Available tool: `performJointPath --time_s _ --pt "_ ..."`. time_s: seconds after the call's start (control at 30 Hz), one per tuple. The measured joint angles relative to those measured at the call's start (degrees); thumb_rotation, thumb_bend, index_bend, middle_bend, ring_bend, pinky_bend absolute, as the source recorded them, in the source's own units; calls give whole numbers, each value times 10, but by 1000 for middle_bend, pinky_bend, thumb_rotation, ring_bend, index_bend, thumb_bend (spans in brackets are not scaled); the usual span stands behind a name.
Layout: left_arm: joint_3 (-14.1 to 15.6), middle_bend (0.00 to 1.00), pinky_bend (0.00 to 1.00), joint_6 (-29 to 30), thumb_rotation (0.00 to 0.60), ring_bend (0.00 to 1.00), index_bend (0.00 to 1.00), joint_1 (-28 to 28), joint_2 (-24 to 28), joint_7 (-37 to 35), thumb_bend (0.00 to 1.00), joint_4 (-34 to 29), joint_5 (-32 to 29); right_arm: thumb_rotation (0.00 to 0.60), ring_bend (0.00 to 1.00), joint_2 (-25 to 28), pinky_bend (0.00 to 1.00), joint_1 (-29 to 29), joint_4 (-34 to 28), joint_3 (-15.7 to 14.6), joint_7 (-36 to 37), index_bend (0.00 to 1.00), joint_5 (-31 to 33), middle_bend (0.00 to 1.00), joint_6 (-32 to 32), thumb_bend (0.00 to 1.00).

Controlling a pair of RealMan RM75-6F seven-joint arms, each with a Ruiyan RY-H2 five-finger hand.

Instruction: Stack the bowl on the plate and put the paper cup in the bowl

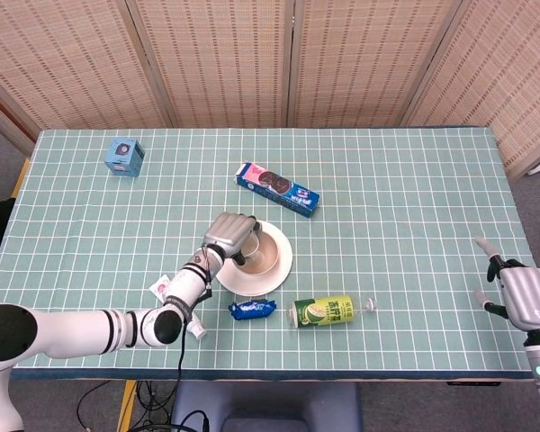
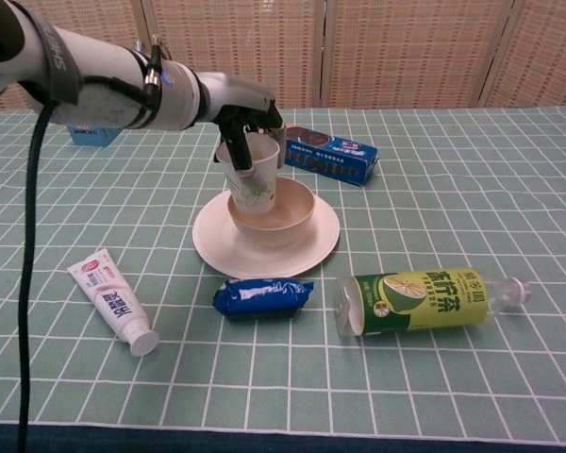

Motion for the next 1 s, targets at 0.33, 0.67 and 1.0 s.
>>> performJointPath --time_s 0.33,0.67,1.0 --pt "6 300 617 -2 600 289 422 -11 -43 10 243 51 -34 600 492 0 700 -2 2 0 2 130 3 530 -2 203" --pt "-5 299 589 6 600 250 390 -19 -68 18 243 62 -44 600 492 1 700 -5 3 0 6 130 3 530 0 203" --pt "-5 160 331 10 600 56 265 -26 -80 39 243 68 -64 600 492 1 700 -9 9 1 16 130 4 530 2 203"
